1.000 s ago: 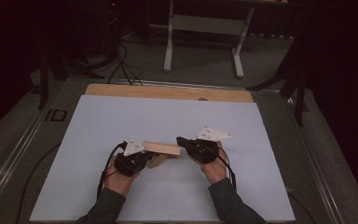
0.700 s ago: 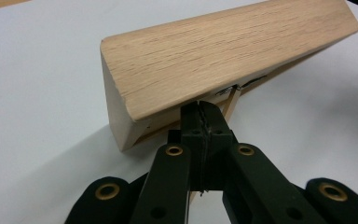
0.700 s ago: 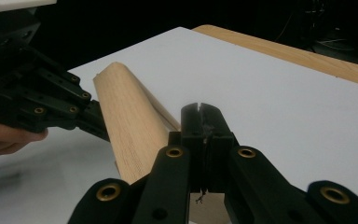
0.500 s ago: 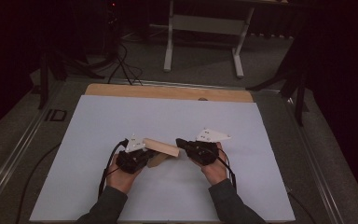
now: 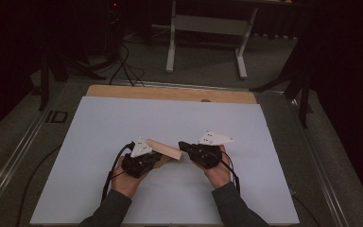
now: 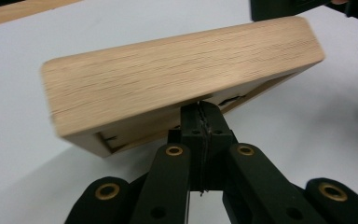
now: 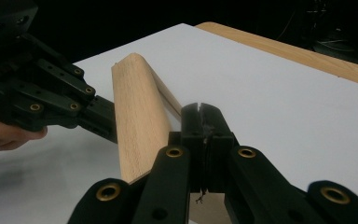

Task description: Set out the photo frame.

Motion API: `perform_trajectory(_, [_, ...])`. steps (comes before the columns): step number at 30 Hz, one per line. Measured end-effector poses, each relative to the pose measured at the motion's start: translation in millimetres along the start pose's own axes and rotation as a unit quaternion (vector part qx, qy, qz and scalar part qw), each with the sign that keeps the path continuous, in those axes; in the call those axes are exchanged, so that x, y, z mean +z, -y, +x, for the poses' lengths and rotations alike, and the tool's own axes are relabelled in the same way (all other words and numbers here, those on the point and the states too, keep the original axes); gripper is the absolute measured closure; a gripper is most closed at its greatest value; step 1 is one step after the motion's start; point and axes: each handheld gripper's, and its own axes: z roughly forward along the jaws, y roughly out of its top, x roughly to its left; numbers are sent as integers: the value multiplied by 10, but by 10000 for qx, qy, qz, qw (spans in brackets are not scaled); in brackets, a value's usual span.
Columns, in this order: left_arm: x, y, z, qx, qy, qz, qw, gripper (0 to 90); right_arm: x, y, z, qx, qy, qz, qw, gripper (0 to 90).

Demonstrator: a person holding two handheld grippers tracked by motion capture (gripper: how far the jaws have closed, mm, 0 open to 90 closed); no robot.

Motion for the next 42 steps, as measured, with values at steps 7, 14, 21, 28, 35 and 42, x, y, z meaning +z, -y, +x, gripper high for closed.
perform_trajectory(7, [45,-2,-16,-8,39,48,10000,895,-8,5,13,-3,-14,4,10000,889])
perform_trajectory(14, [72,-4,-18,-34,38,68,10000,895,-14,7,32,-9,-24,17,10000,891])
perform_trajectory(21, [106,-5,-1,-49,28,116,9999,895,-17,11,52,-26,-55,35,10000,892])
perform_trajectory(28, [114,-5,5,-67,40,113,9999,895,-18,12,63,-39,-67,50,10000,894])
perform_trajectory(35, [133,-13,6,-70,24,140,9999,895,-19,12,81,-37,-61,71,9999,895])
perform_trajectory(42, [144,-20,14,-63,32,160,9998,895,-17,14,89,-35,-66,69,9999,895])
